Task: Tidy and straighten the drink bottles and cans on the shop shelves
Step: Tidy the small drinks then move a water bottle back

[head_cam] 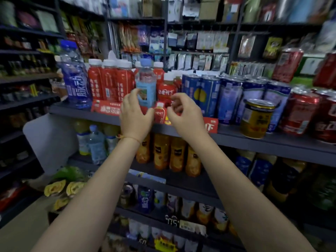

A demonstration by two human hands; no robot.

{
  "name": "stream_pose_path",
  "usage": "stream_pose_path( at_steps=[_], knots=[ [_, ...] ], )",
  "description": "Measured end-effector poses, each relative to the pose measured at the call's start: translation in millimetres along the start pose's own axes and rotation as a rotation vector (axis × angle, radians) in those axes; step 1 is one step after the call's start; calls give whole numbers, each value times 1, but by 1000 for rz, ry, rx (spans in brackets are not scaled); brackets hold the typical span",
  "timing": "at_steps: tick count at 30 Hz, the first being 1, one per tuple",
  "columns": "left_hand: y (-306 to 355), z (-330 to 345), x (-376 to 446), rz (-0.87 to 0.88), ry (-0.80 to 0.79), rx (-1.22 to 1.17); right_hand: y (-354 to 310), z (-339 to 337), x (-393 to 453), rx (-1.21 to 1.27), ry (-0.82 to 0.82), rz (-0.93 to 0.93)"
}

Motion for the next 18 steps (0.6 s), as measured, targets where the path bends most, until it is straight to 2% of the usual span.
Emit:
stream_pose_path(
  at_steps=[3, 6, 9, 11, 14, 18],
  knots=[
    [-15, 2, 11, 7, -121, 37, -27, 27, 45, -133, 2, -70],
    [-25, 1, 10, 58, -127, 57, -47, 48, 80, -380, 15, -114],
    [-32, -3, 10, 108, -120, 49, -52, 64, 102, -570, -53, -32],
    [-33, -4, 10, 127, -137, 24, -53, 70, 106, -632, -43, 21],
    [-36, -8, 11, 135, -154, -16, -55, 71, 104, -667, 33, 33],
    [-35, -14, 9, 149, -145, -51, -58, 68, 96, -524, 98, 6]
  ],
)
Point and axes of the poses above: each hand's wrist, its own x-axis towards the middle knuckle, its own z-axis out of the palm, y = z × x, the point moved 1 cm from there along x, towards the middle knuckle, and after that the axes turned 7 degrees about z, right-handed, at the moved point
